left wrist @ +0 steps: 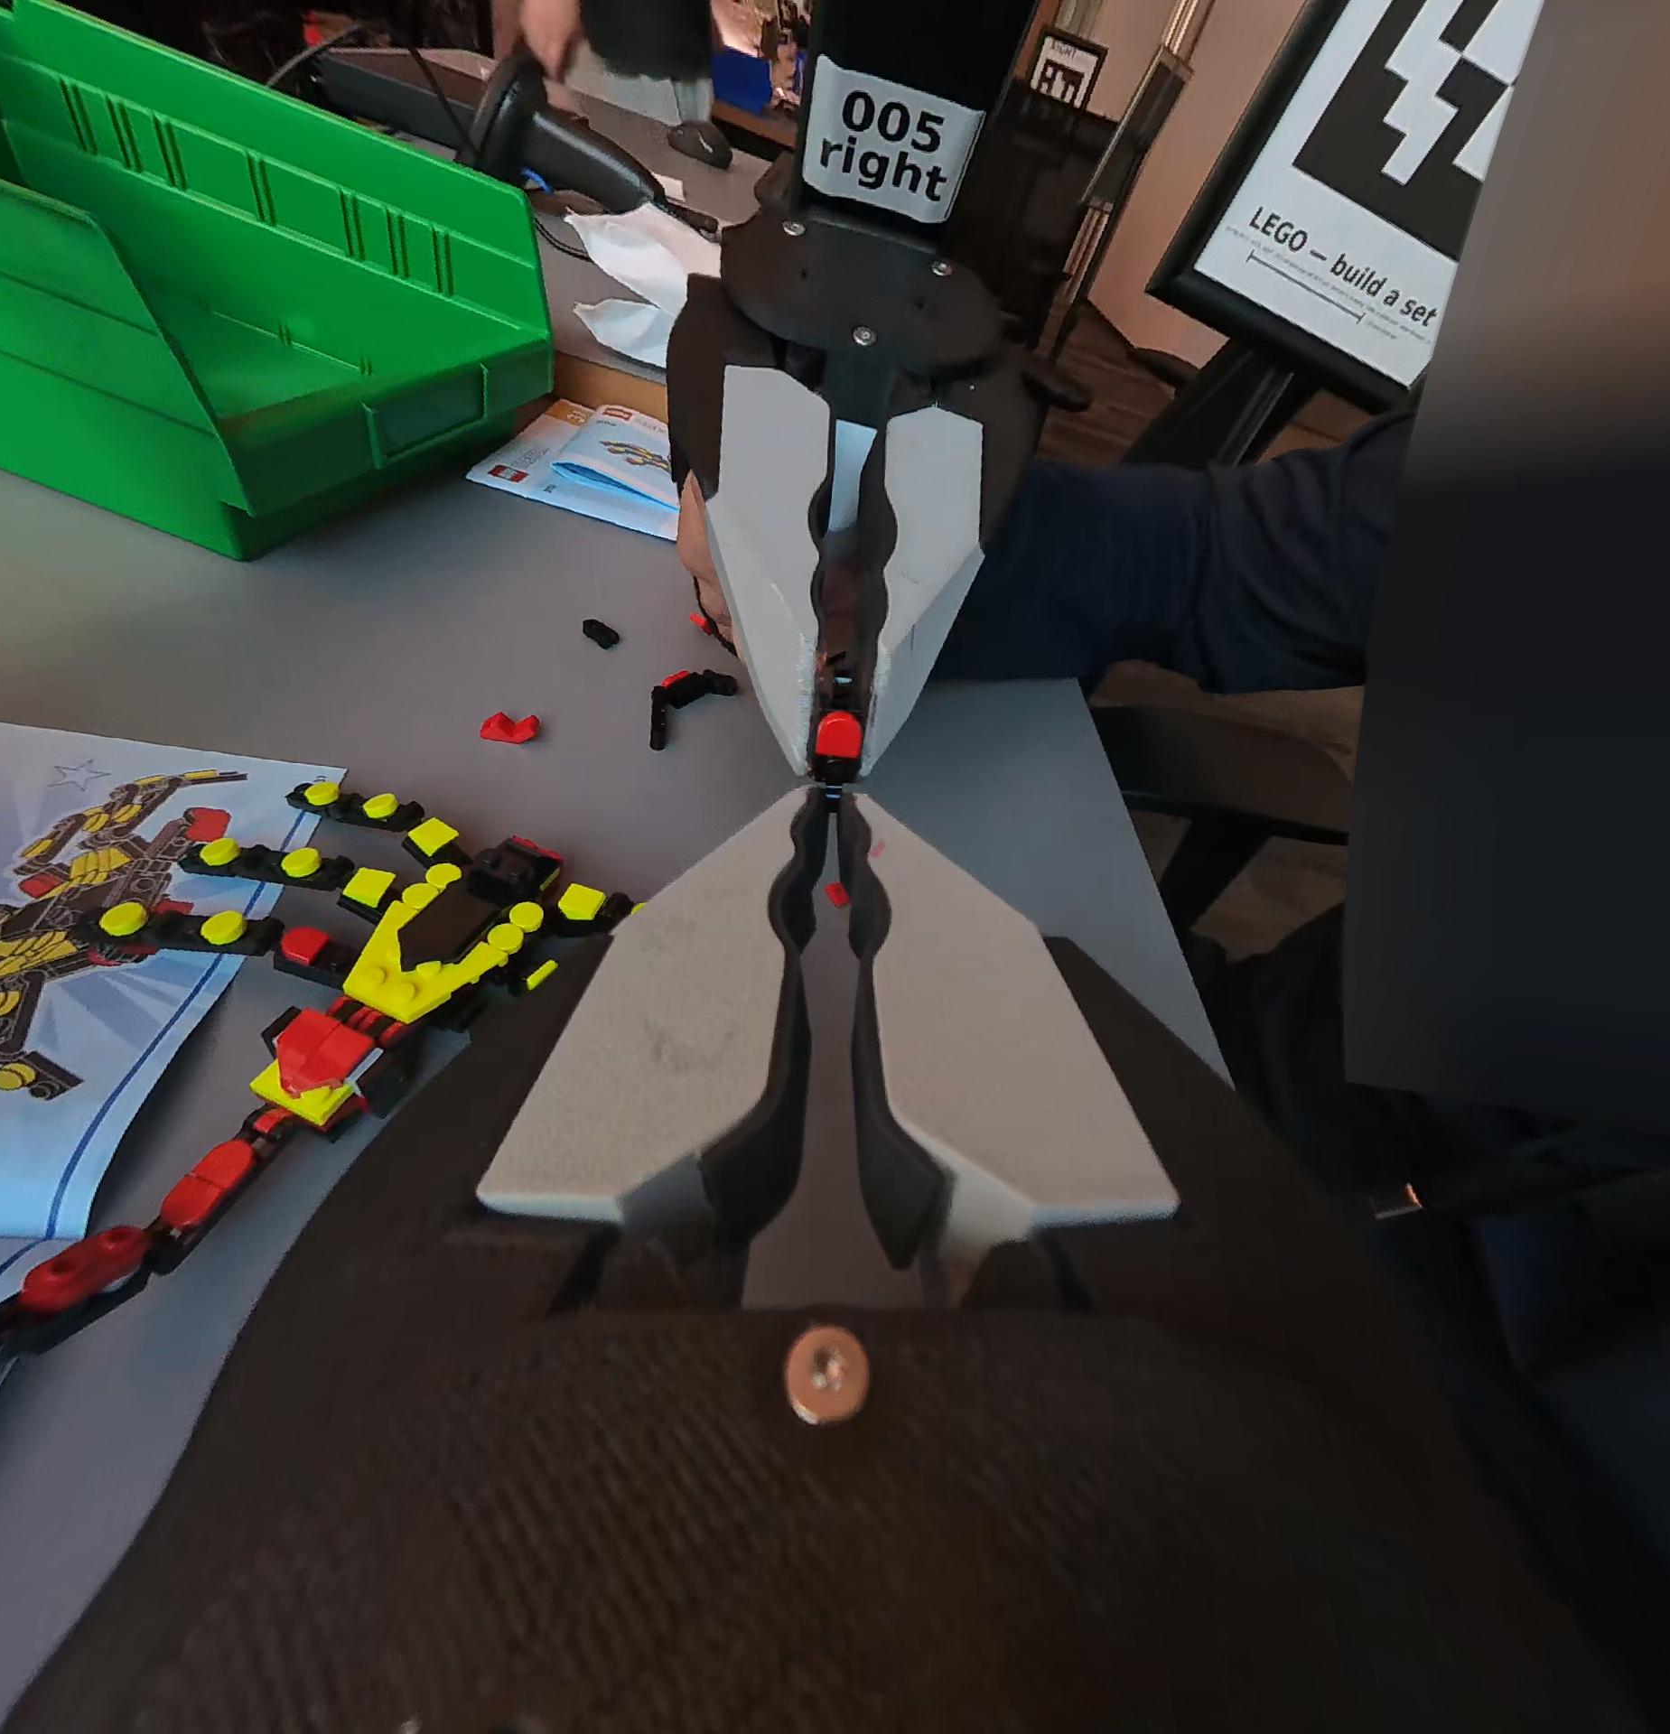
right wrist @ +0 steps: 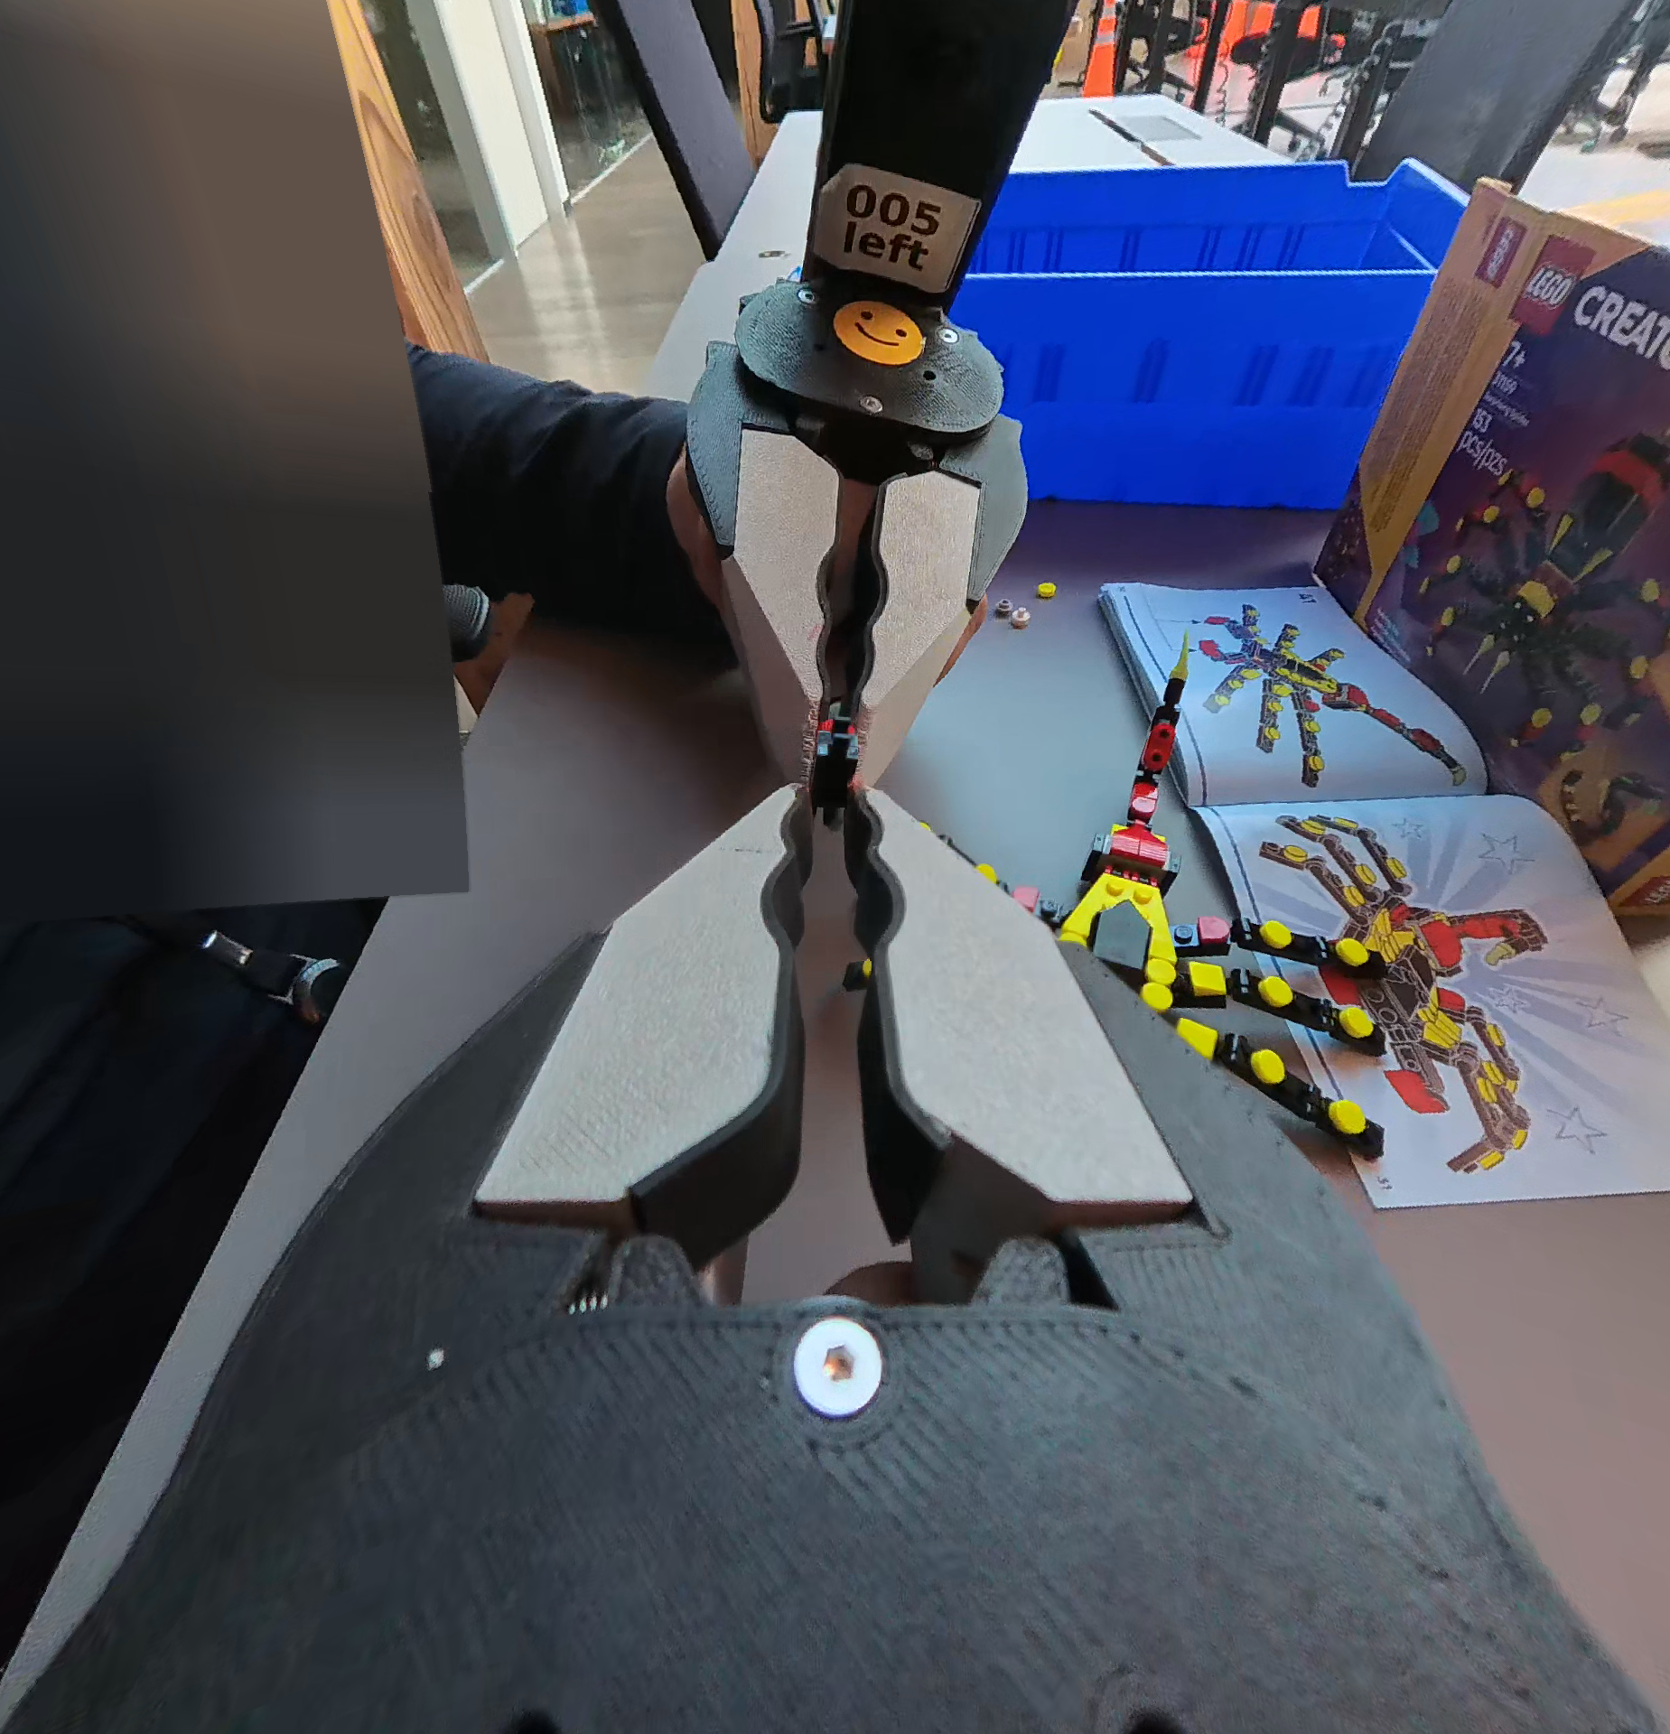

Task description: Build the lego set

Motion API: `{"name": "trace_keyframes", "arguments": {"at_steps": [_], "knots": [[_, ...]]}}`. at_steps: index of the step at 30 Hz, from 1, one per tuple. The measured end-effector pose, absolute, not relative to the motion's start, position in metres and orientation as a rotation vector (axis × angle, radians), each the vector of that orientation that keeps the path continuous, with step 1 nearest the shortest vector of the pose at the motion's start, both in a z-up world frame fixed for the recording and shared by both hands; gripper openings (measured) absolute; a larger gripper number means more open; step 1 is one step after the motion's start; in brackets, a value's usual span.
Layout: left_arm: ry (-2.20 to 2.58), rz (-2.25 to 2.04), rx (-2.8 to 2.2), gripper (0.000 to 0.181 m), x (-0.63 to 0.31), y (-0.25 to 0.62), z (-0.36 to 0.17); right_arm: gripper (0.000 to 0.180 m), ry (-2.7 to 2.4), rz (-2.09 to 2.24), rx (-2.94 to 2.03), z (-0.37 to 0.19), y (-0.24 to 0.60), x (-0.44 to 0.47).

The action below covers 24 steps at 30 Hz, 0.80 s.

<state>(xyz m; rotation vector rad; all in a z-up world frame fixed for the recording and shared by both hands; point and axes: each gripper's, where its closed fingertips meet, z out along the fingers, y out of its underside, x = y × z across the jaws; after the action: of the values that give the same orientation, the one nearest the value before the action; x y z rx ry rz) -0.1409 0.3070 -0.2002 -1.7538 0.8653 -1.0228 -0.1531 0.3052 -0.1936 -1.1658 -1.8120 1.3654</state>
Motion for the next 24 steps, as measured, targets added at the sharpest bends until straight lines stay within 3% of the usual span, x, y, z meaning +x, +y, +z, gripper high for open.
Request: {"name": "trace_keyframes", "arguments": {"at_steps": [24], "knots": [[0.885, -1.081, -1.767, 0.003, -0.133, 0.306, -0.208, 0.004, -1.799, 1.482, -1.211, -0.199, 0.304, -0.144]]}}
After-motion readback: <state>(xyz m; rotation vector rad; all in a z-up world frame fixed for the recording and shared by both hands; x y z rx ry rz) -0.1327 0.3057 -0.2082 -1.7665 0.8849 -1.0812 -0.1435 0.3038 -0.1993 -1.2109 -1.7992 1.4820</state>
